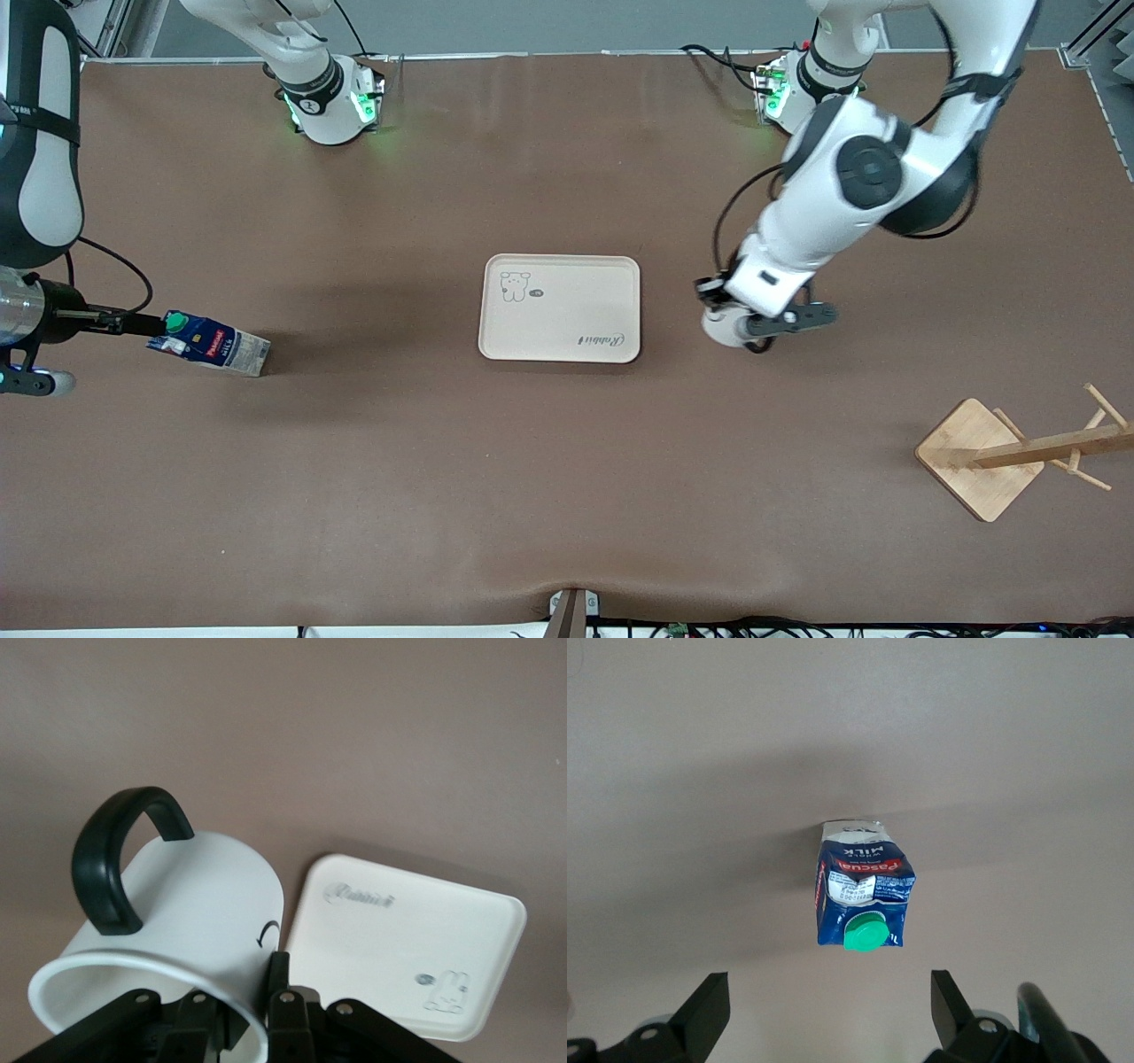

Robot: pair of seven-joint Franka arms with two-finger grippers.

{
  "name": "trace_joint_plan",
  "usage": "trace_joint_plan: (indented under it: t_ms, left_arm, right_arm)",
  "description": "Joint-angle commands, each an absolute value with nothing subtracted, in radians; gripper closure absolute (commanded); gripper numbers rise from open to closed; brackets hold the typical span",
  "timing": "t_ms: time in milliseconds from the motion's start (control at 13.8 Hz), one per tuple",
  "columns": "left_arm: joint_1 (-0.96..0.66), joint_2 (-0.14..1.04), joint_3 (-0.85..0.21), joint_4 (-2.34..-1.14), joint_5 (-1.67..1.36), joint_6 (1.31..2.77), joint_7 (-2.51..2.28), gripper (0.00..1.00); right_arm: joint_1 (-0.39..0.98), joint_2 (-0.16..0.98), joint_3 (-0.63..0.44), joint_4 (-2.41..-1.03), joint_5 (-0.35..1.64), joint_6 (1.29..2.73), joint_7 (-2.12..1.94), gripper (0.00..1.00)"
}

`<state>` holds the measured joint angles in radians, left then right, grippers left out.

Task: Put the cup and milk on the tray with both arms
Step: 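Carry the mug onto the tray with the left gripper while the right grasps milk, then open the left gripper to release the mug and lift away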

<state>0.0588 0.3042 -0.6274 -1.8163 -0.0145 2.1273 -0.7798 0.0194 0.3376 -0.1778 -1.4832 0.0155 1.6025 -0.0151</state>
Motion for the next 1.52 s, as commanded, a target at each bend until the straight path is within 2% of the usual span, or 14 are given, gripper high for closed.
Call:
trace_joint_plan:
  t_ms: [0,435,725,1159,1232,1377,1449]
  left_arm:
    - [-0.062,0.463,-0.626,-1.704,0.018,2.108,-0.976,1.0]
    - [-0.204,0.643,-0.614,-1.629,0.052,2.108,-1.091,1.0]
    - [-0.287,0.716,-0.549,-1.574,0.045,2.092,-1.092,1.0]
    - [-0.301,0.756,-0.543,-1.563,0.048,2.091,-1.092,1.0]
    - [-0.301,0.758,-0.54,-1.563,0.048,2.091,-1.092,0.84]
    - [-0.301,0.756,-0.52,-1.563,0.051,2.091,-1.088,0.33]
    - [-0.301,0.756,-0.514,-1.562,0.052,2.091,-1.083,0.26]
  right_arm:
    - [-0.001,0.354,-0.17,-1.471,0.021,1.595,-0.006,0.0]
    - [-0.058,0.425,-0.169,-1.528,0.04,1.684,-0.006,0.0]
    - [-0.087,0.414,-0.167,-1.638,0.185,1.733,-0.014,0.0]
    - [-0.083,0.391,-0.169,-1.704,0.186,1.813,-0.018,0.0]
    - [-0.083,0.382,-0.169,-1.729,0.186,1.827,-0.018,0.0]
    - [-0.081,0.362,-0.169,-1.775,0.186,1.893,-0.018,0.0]
    - [-0.081,0.351,-0.169,-1.79,0.184,1.92,-0.02,0.0]
